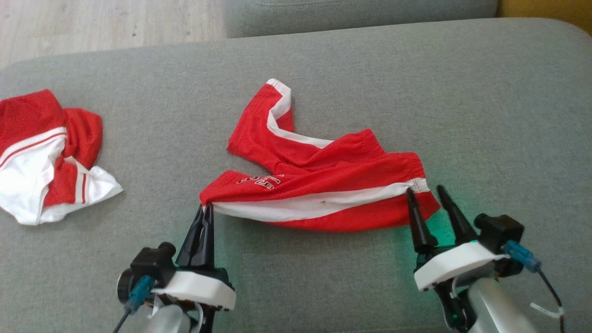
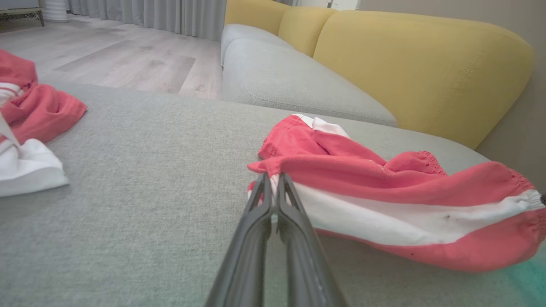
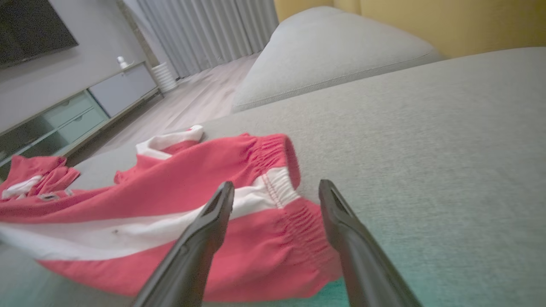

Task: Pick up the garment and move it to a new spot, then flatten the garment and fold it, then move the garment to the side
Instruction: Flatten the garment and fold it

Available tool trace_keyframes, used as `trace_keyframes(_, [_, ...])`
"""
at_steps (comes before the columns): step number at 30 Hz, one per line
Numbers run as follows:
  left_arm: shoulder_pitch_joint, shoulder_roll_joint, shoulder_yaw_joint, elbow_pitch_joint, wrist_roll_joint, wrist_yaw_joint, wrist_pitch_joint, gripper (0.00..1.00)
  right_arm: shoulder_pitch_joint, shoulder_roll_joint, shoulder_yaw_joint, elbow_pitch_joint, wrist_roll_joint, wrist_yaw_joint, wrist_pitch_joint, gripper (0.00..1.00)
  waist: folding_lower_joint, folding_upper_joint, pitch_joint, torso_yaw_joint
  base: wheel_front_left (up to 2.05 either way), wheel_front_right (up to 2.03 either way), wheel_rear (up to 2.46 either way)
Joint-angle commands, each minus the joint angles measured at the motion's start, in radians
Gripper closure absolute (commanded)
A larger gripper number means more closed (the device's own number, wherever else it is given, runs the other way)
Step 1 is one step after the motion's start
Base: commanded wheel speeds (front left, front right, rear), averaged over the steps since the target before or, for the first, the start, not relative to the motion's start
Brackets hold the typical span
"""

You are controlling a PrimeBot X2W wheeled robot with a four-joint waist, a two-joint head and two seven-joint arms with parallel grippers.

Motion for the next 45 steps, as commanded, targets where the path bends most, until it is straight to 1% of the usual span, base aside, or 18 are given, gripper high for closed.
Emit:
trace_keyframes(1, [-0.01,0.009,0.034,-0.019,0.0,0.008,-0.005,1.0,-0.036,-0.021,0.051,-0.012,0.019,-0.001,-0.006,0.0,0.0001,-0.0001,0.002,0.006,0.0,0.0,0.0])
trace_keyframes(2, [-0.008,0.009,0.037,-0.016,0.0,0.01,-0.005,1.0,-0.045,-0.035,0.072,-0.002,0.029,-0.001,-0.006,0.0,0.0001,-0.0001,0.004,0.009,0.0,0.0,0.0])
trace_keyframes(3, [-0.008,0.009,0.039,-0.009,0.001,0.01,-0.005,1.0,-0.064,-0.065,0.116,0.018,0.043,-0.001,-0.006,0.0,0.0001,-0.0001,0.01,0.014,0.0,0.0,0.0])
trace_keyframes(9, [-0.01,0.009,0.044,-0.003,-0.007,0.017,-0.005,1.0,-0.134,-0.154,0.234,0.036,0.084,-0.001,-0.006,0.0,0.0001,-0.0001,0.024,0.018,0.0,0.0,0.0])
trace_keyframes(13, [-0.011,0.009,0.041,0.0,-0.011,0.02,-0.005,1.0,-0.184,-0.204,0.334,0.079,0.121,-0.001,-0.006,0.0,0.0001,-0.0001,0.028,0.019,0.0,0.0,0.0])
trace_keyframes(18, [-0.016,0.009,0.037,-0.001,-0.017,0.025,-0.005,1.0,-0.222,-0.229,0.4,0.127,0.17,-0.001,0.001,0.0,0.0001,-0.0001,0.031,0.022,0.0,0.0,0.0])
trace_keyframes(20, [-0.017,0.009,0.036,-0.001,-0.019,0.026,-0.005,1.0,-0.227,-0.233,0.422,0.14,0.185,-0.001,0.0,0.04,0.0001,-0.0001,0.03,0.022,0.0,0.0,0.0])
trace_keyframes(21, [-0.018,0.009,0.035,-0.001,-0.02,0.026,-0.005,1.0,-0.229,-0.235,0.434,0.145,0.191,-0.001,0.0,0.09,0.0001,-0.0001,0.029,0.023,0.0,0.0,0.0])
trace_keyframes(23, [-0.018,0.009,0.035,0.001,-0.02,0.025,-0.005,1.0,-0.235,-0.239,0.455,0.151,0.201,-0.001,-0.001,0.31,0.0001,-0.0001,0.025,0.025,0.0,0.0,0.0])
trace_keyframes(25, [-0.017,0.009,0.037,0.001,-0.019,0.024,-0.005,1.0,-0.243,-0.242,0.462,0.155,0.203,-0.001,-0.003,0.89,0.0001,-0.0001,0.022,0.026,0.0,0.0,0.0])
trace_keyframes(26, [-0.016,0.009,0.038,0.001,-0.018,0.024,-0.005,1.0,-0.247,-0.242,0.457,0.157,0.199,-0.001,-0.004,1.0,0.0001,-0.0001,0.02,0.026,0.0,0.0,0.0])
trace_keyframes(31, [-0.013,0.009,0.043,0.0,-0.02,0.028,-0.005,1.0,-0.238,-0.232,0.429,0.134,0.186,-0.001,-0.006,1.0,0.0001,-0.0001,0.003,0.029,0.0,0.0,0.0])
trace_keyframes(33, [-0.016,0.009,0.05,-0.011,-0.022,0.025,-0.005,1.0,-0.226,-0.228,0.402,0.097,0.178,-0.001,-0.006,1.0,0.0001,-0.0001,-0.015,0.028,0.0,0.0,0.0])
trace_keyframes(36, [-0.044,0.009,0.09,-0.084,-0.012,0.009,-0.005,1.0,-0.213,-0.215,0.331,0.03,0.186,-0.001,-0.006,1.0,0.0001,-0.0001,-0.055,0.024,0.0,0.0,0.0])
trace_keyframes(39, [-0.096,0.009,0.142,-0.15,0.044,-0.013,-0.005,1.0,-0.221,-0.204,0.282,-0.054,0.185,-0.001,-0.006,1.0,0.0001,-0.0001,-0.101,0.018,0.0,0.0,0.0])
trace_keyframes(40, [-0.122,0.014,0.155,-0.167,0.066,-0.022,-0.005,1.0,-0.229,-0.2,0.272,-0.085,0.188,-0.001,-0.006,1.0,0.0001,-0.0001,-0.112,0.016,0.0,0.0,0.0])
trace_keyframes(41, [-0.186,0.036,0.17,-0.198,0.108,-0.038,-0.005,1.0,-0.258,-0.206,0.263,-0.144,0.18,-0.001,-0.006,1.0,0.0001,-0.0001,-0.128,0.013,0.0,0.0,0.0])
trace_keyframes(45, [-0.327,0.091,0.181,-0.241,0.16,-0.056,-0.005,1.0,-0.333,-0.224,0.251,-0.251,0.186,-0.001,-0.006,1.0,0.0001,-0.0001,-0.149,0.01,0.0,0.0,0.0])
